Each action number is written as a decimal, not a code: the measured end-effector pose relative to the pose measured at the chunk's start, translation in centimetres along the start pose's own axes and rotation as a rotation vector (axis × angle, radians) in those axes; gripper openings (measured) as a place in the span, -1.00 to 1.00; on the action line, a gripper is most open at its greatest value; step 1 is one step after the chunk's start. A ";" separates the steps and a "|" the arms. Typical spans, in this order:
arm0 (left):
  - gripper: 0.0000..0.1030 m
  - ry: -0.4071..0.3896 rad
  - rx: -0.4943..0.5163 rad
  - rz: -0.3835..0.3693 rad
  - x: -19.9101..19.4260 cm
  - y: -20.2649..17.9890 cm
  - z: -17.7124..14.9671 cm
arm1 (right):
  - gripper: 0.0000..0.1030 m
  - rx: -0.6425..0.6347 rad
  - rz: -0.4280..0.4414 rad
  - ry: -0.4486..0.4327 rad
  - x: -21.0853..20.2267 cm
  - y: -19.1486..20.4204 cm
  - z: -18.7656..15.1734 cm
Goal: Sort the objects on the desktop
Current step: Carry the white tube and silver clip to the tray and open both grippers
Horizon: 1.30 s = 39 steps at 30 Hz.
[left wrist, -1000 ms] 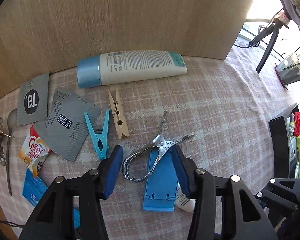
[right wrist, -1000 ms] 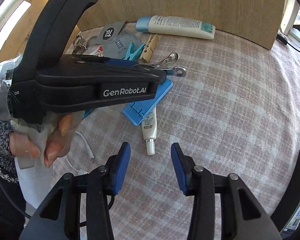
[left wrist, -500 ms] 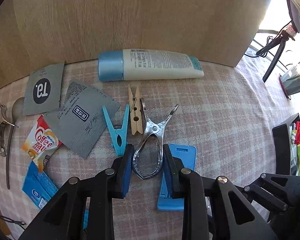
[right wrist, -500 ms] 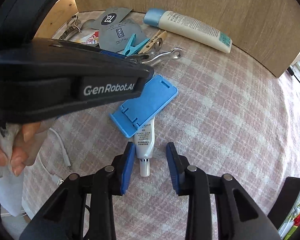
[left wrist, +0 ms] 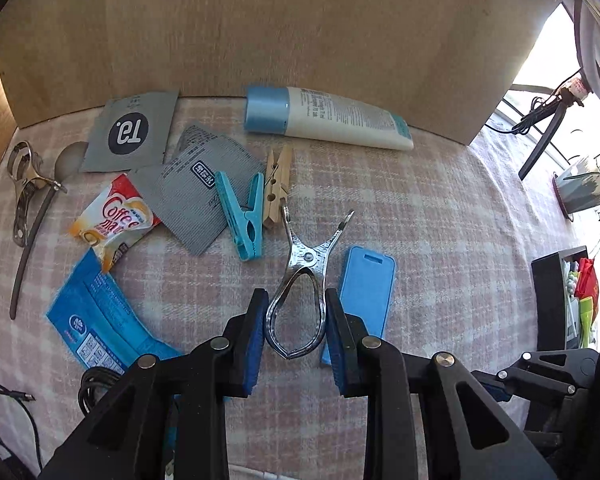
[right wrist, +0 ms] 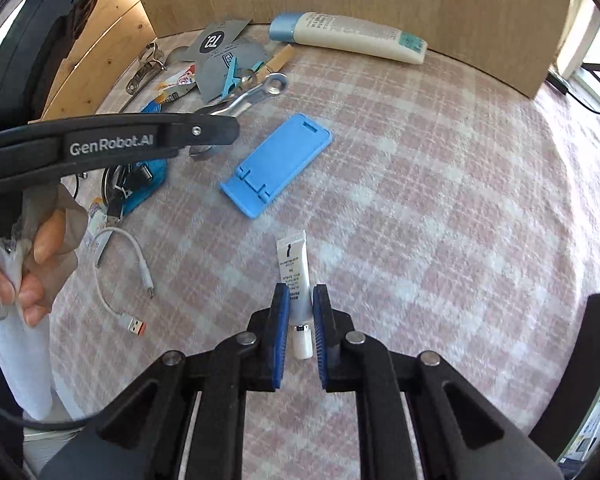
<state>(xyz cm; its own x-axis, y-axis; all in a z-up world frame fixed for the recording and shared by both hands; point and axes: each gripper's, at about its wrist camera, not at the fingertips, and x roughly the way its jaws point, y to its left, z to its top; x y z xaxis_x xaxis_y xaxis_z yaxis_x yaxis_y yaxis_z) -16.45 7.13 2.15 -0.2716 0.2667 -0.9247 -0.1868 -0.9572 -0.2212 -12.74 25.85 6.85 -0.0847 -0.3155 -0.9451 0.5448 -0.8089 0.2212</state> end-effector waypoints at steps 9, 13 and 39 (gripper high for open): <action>-0.50 -0.023 0.029 -0.042 -3.3 -2.5 -2.8 | -0.79 0.156 0.049 -0.092 -3.7 -3.6 -5.6; -0.50 -0.025 0.033 -0.070 -3.8 -3.7 -4.3 | -0.80 0.166 0.056 -0.132 -5.2 -3.7 -6.8; -0.50 0.030 0.596 -0.377 -6.5 -37.6 -7.6 | -0.79 0.628 -0.205 -0.441 -23.4 -22.8 -23.5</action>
<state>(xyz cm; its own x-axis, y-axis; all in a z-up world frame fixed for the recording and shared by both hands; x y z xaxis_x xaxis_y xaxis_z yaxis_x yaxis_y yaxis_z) -0.44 40.49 14.13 -0.0614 0.5567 -0.8285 -0.7509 -0.5726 -0.3291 -3.63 63.33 18.29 -0.5265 -0.1909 -0.8285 -0.0787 -0.9593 0.2711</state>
